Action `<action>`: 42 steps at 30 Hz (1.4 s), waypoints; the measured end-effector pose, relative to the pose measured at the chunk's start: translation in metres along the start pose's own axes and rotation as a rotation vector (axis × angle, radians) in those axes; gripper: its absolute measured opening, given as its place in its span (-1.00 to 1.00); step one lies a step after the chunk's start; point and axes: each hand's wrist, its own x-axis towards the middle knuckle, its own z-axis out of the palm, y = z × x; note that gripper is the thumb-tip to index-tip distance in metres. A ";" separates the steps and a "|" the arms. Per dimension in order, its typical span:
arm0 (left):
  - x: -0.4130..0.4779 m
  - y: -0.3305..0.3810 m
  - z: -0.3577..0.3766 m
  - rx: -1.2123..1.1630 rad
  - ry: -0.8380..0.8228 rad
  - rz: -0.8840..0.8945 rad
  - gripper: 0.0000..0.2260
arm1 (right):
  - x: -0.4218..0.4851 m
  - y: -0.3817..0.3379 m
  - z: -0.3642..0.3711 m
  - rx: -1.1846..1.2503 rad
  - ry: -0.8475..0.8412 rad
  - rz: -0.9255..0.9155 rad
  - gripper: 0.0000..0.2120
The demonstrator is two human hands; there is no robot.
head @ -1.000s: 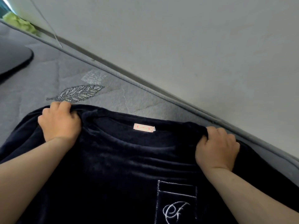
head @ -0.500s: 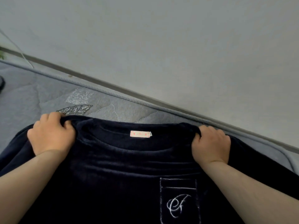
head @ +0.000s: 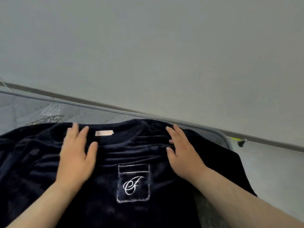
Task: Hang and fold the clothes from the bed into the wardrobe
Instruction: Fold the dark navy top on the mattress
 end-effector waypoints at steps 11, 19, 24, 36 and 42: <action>-0.057 0.178 0.130 0.378 -0.562 0.471 0.06 | -0.088 0.194 -0.093 0.435 -0.169 0.546 -0.15; -0.053 0.191 0.129 0.523 -0.715 0.480 0.33 | -0.090 0.220 -0.119 0.787 -0.346 0.506 -0.59; -0.050 0.191 0.130 0.550 -0.752 0.517 0.33 | -0.105 0.220 -0.143 0.500 -0.613 0.491 -0.60; -0.067 0.215 0.047 -0.979 -0.584 -0.633 -0.54 | -0.101 0.007 -0.174 0.889 -0.687 0.271 -0.60; -0.041 0.135 -0.021 -0.940 -0.975 -0.659 -0.57 | -0.117 -0.098 -0.010 0.571 -0.680 0.309 -0.52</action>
